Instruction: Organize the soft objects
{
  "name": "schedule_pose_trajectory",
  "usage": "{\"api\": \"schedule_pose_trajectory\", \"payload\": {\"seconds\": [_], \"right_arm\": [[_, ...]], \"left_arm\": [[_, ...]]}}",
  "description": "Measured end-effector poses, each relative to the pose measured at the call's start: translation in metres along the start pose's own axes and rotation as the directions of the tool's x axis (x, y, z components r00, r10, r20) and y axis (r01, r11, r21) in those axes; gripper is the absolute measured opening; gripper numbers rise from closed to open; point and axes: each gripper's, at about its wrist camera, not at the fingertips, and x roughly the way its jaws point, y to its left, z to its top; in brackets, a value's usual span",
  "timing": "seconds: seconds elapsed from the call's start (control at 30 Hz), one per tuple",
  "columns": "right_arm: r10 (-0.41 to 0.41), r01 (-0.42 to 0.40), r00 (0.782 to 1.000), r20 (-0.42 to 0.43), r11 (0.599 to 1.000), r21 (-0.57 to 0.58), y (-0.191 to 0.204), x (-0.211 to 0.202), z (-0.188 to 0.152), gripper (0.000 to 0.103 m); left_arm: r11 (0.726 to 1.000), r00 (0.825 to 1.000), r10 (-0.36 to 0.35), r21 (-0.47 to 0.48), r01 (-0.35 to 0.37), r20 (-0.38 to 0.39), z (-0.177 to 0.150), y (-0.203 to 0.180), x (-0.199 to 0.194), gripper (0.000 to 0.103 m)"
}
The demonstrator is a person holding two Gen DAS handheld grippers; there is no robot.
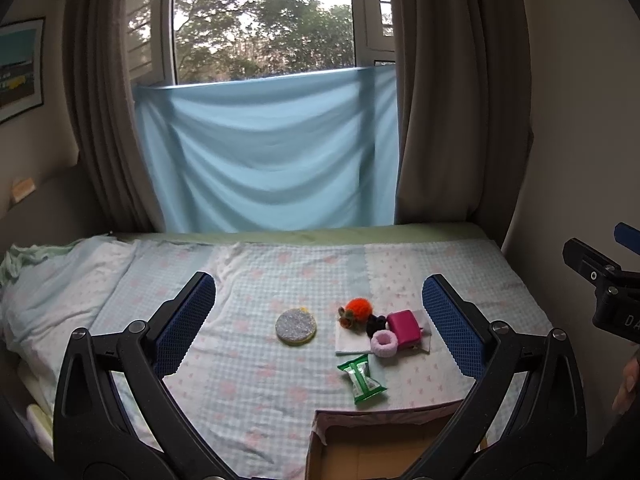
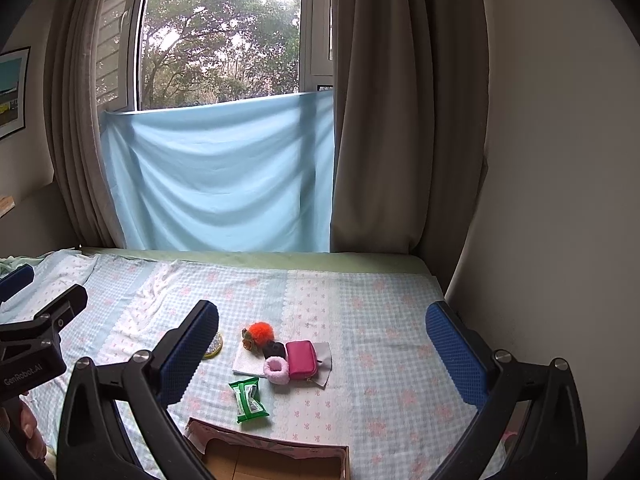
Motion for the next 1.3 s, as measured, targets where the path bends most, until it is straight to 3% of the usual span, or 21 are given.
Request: {"api": "schedule_pose_trajectory", "payload": {"seconds": [0.93,1.3], "right_arm": [[0.018,-0.018,1.000,0.004,1.000,0.006,0.001,0.001,0.000,0.103],[0.027,-0.027,0.999,-0.042,1.000,0.006,0.001,0.014,0.004,0.103]], "left_arm": [[1.000,1.000,0.002,-0.009,-0.002,-0.012,-0.001,0.001,0.001,0.103],[0.999,0.995,0.011,-0.041,-0.015,-0.101,0.009,-0.001,0.042,0.102]]}}
